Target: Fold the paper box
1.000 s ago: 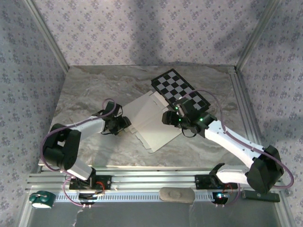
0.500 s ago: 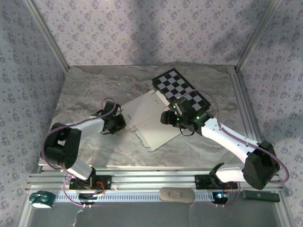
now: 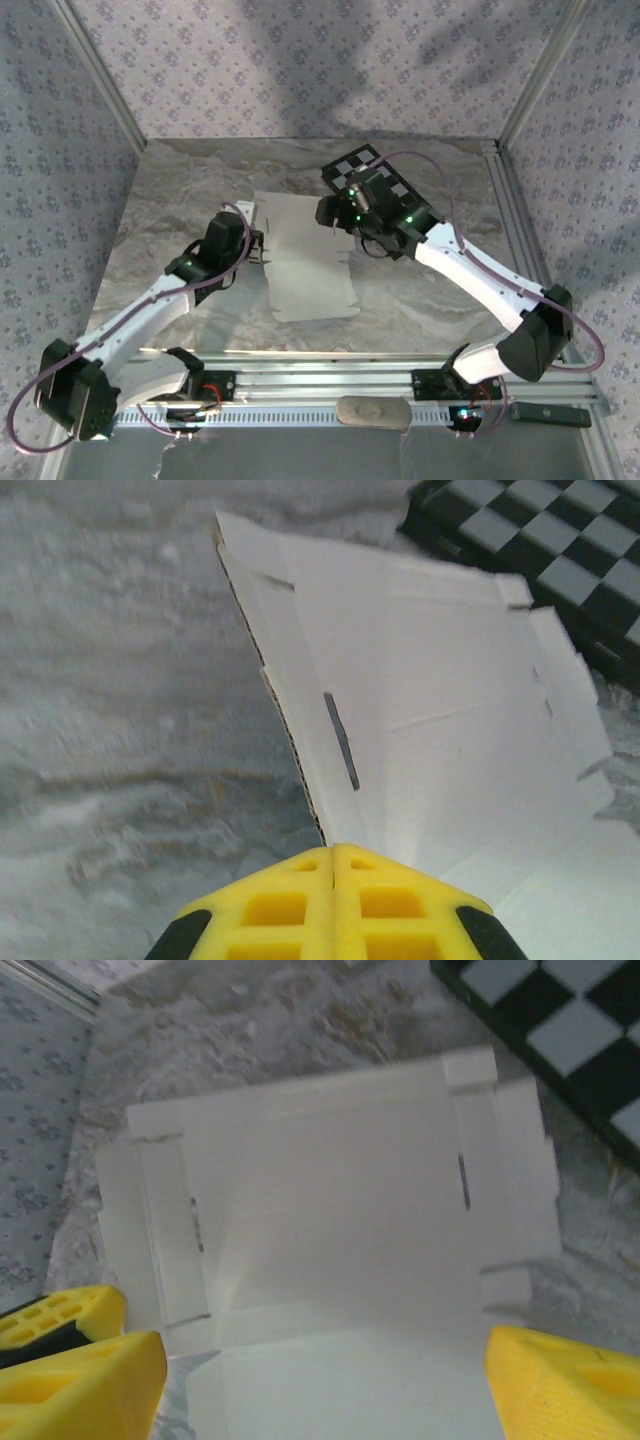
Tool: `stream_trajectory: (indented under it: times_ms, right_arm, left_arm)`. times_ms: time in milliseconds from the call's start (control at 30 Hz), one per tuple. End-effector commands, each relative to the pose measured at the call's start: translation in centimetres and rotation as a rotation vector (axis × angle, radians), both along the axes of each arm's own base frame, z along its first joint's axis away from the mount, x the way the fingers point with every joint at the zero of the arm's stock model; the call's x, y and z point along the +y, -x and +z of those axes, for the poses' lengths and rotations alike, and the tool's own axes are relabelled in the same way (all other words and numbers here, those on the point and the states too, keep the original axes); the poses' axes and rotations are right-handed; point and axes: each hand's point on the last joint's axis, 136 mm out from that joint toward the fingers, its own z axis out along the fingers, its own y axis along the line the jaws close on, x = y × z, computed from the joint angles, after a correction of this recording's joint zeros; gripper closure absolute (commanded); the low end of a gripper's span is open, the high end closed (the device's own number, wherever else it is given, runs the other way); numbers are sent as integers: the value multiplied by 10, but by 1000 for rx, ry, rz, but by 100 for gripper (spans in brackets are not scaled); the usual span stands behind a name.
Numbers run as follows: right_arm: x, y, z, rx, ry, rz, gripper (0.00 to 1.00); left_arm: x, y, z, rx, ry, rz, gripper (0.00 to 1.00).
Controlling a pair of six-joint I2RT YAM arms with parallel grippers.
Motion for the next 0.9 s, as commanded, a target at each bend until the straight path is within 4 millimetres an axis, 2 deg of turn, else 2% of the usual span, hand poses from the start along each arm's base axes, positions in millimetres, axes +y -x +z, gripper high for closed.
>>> stream_trajectory:
  times_ms: [0, 133, 200, 267, 333, 433, 500, 533, 600, 700, 800, 867]
  right_arm:
    - [-32, -7, 26, -60, 83, -33, 15]
    - [-62, -21, 42, -15, -73, -162, 16]
    - [-65, -24, 47, 14, -162, -229, 17]
    - [-53, -28, 54, 24, -258, -239, 16]
    - [-39, -33, 63, 0, -297, -185, 17]
    - [-51, -40, 58, -32, -162, -187, 19]
    - [-67, -38, 37, 8, -74, -213, 21]
    - [-69, -37, 29, 18, -57, -200, 21]
    - [-71, -31, 9, 43, -34, -163, 21]
    - [-75, -19, -29, 103, -11, -140, 22]
    - [-71, -5, -60, 143, -17, -88, 23]
    - [-70, 3, -72, 159, -11, -68, 23]
  left_arm:
    - [-9, -3, 42, -240, -56, -102, 100]
    - [-35, 3, 74, -430, -102, -235, 100]
    - [-48, 4, 80, -504, -126, -300, 100]
    - [-55, 5, 81, -548, -145, -337, 100]
    - [-55, 3, 83, -566, -157, -336, 100]
    - [-32, -14, 81, -452, -164, -168, 100]
    - [4, -29, 65, -209, -67, 58, 99]
    - [11, -31, 48, -78, 8, 103, 96]
    - [16, -21, 6, 165, 109, 178, 87]
    - [36, -4, -45, 359, 129, 322, 79]
    - [42, -2, -81, 477, 292, 356, 66]
    - [42, -3, -101, 538, 379, 354, 63]
